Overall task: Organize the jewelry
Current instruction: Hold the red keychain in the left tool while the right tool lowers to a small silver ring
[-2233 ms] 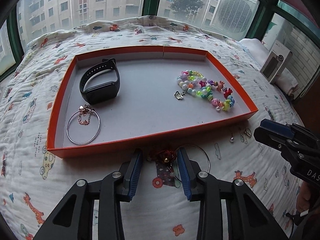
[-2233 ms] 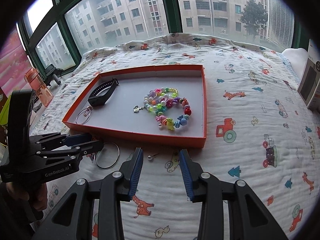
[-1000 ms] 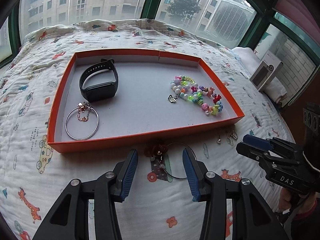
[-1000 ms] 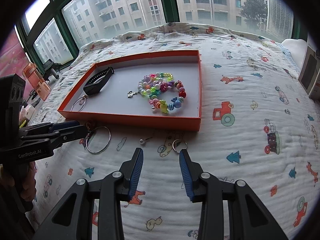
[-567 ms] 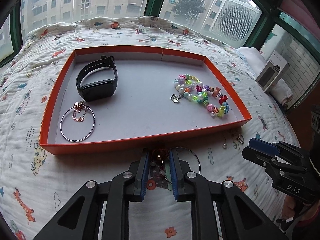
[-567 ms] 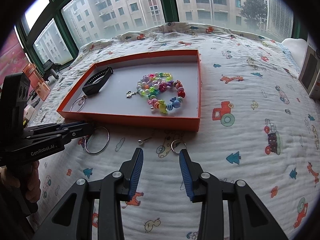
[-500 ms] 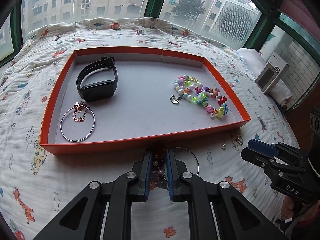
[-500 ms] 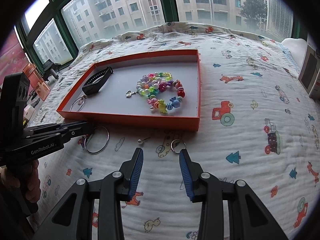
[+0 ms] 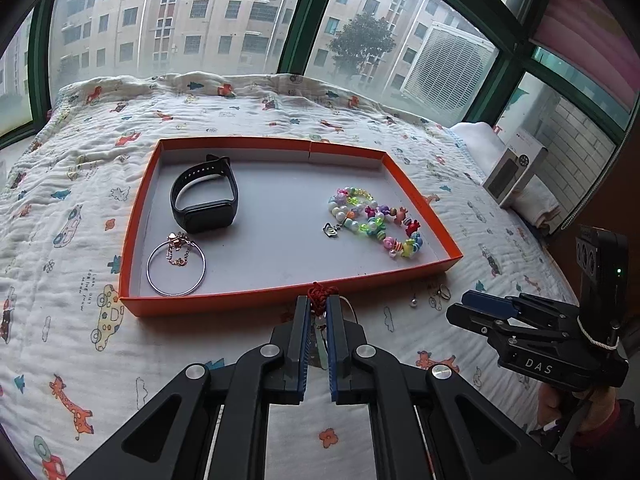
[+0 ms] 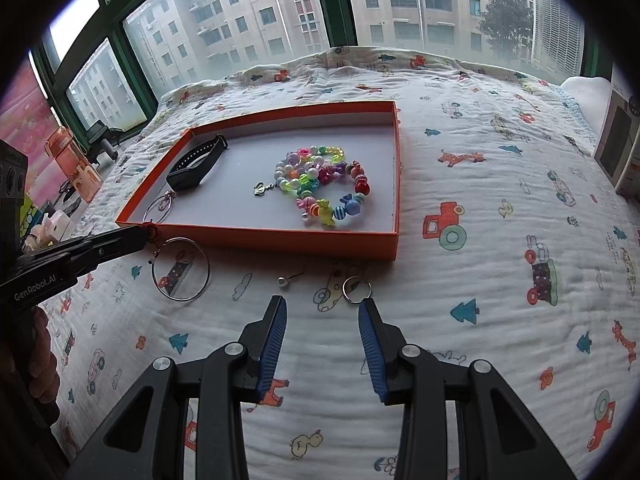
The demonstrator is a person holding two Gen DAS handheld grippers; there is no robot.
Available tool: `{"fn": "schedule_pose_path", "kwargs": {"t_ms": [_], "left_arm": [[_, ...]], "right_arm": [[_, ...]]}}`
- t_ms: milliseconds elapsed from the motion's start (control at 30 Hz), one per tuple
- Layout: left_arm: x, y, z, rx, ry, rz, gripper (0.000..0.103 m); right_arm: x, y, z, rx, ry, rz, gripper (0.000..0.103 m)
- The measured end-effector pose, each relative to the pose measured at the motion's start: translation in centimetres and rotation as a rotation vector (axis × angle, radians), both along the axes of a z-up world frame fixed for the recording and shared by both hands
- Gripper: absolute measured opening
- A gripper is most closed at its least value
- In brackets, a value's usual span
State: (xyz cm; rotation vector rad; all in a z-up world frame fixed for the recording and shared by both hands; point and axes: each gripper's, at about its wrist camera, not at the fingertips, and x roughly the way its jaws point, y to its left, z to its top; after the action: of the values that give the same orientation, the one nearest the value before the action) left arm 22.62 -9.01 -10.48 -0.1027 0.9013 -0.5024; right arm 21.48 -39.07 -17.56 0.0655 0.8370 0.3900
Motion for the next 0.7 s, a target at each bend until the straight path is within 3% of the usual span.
{"fn": "schedule_pose_path", "kwargs": {"t_ms": [133, 400, 700], "left_arm": [[-0.4, 0.9, 0.6, -0.056, 0.005, -0.01, 0.007], [-0.6, 1.5, 0.6, 0.009, -0.004, 0.0, 0.006], [0.7, 1.2, -2.1, 0.059, 0.089, -0.018, 0.01]], "right_arm": [[-0.1, 0.0, 0.0, 0.003, 0.003, -0.002, 0.041], [-0.1, -0.1, 0.0, 0.0, 0.001, -0.003, 0.041], [-0.1, 0.1, -0.2, 0.0, 0.006, 0.004, 0.041]]}}
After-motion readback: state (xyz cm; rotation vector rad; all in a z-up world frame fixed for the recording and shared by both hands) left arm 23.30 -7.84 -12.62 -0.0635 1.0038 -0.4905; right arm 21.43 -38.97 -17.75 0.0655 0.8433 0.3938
